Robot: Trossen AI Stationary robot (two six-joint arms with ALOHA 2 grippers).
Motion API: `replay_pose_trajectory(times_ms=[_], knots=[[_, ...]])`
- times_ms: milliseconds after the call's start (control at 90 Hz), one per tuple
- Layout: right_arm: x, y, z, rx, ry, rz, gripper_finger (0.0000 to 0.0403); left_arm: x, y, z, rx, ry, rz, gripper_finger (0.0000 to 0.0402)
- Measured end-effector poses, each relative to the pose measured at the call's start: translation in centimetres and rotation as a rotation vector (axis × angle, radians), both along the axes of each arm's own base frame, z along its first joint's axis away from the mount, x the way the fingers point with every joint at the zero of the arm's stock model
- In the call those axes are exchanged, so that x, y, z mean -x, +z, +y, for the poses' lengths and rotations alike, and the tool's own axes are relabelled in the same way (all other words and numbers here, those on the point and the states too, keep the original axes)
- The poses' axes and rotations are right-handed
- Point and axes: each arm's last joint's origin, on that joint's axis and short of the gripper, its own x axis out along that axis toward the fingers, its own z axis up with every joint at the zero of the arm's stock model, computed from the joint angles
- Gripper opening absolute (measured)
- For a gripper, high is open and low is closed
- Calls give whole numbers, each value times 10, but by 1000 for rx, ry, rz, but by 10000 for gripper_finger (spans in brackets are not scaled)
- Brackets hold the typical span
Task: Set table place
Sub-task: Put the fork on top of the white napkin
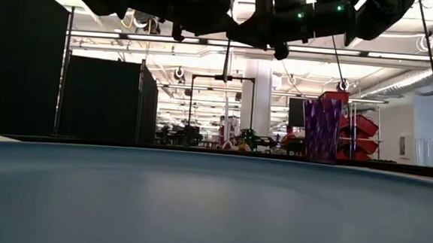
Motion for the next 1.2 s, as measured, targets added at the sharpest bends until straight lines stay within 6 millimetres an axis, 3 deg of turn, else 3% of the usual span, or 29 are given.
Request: replay_pose_trajectory(times_ms=[311, 567, 733, 867, 1022, 1200], knots=[[-1, -1, 1, -2, 56, 7, 49, 1, 1, 0, -43, 25, 25, 0], [7, 6, 0, 43, 66, 57, 117, 2, 2, 3, -98, 73, 55, 0], [22, 15, -5, 48, -91, 128, 146, 7, 17, 3, -174, 120, 70, 0], [38, 24, -7, 54, -199, 187, 148, 24, 38, 2, -181, 116, 67, 0], [46, 26, -6, 23, -211, 224, 144, 52, 55, -4, -105, 74, 137, 0], [47, 23, -6, 10, -209, 244, 144, 94, 65, -11, 201, -95, 170, 0]])
